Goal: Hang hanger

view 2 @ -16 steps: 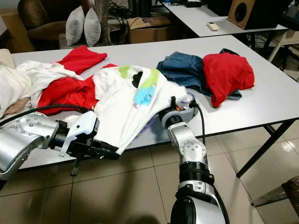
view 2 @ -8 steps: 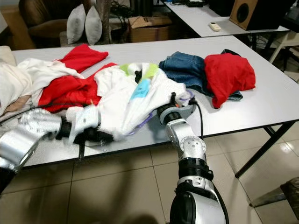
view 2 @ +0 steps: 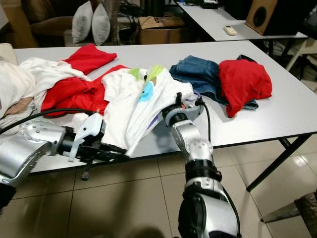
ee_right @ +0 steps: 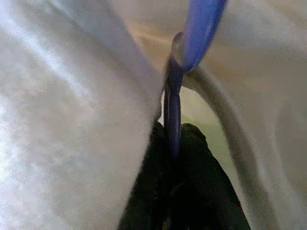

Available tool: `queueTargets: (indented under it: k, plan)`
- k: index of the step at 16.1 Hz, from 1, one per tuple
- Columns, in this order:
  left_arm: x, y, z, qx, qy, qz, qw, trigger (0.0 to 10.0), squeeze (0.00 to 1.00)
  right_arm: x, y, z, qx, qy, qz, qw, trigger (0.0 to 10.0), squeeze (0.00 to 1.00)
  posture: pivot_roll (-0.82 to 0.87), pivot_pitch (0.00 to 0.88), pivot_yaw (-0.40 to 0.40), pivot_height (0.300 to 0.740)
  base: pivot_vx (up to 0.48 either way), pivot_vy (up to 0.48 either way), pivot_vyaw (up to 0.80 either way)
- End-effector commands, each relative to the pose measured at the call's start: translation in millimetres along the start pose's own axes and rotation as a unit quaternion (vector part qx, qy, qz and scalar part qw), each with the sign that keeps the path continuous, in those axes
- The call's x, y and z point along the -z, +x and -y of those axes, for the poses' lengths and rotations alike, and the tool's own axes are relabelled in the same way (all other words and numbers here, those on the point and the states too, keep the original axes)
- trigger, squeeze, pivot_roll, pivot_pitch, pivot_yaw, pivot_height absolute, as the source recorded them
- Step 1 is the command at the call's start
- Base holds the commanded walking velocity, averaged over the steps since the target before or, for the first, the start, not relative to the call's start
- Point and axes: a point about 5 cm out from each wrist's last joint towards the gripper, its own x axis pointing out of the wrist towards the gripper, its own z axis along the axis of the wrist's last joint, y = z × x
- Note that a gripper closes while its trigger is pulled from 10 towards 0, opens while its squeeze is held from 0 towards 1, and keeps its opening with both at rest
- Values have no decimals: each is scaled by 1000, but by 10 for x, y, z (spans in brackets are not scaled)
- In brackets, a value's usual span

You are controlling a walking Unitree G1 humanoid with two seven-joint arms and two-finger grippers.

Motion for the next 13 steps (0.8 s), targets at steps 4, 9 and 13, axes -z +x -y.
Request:
queueTargets:
  k: [4,9,13]
  plan:
    - [-471,205,-96,-19,32,125,992,0,0,405,135,-146,-4,-54,-46,997,10000,0,-24,0,-46,740,0,0,0]
    - [-652,382,-75,-27,59,141,988,0,0,262,-71,-107,-2,-108,-35,994,10000,0,-57,0,-8,740,0,0,0]
    - [-573,464,-119,-76,64,126,987,0,0,262,-444,-2,7,-149,-77,986,10000,0,-86,0,28,740,0,0,0]
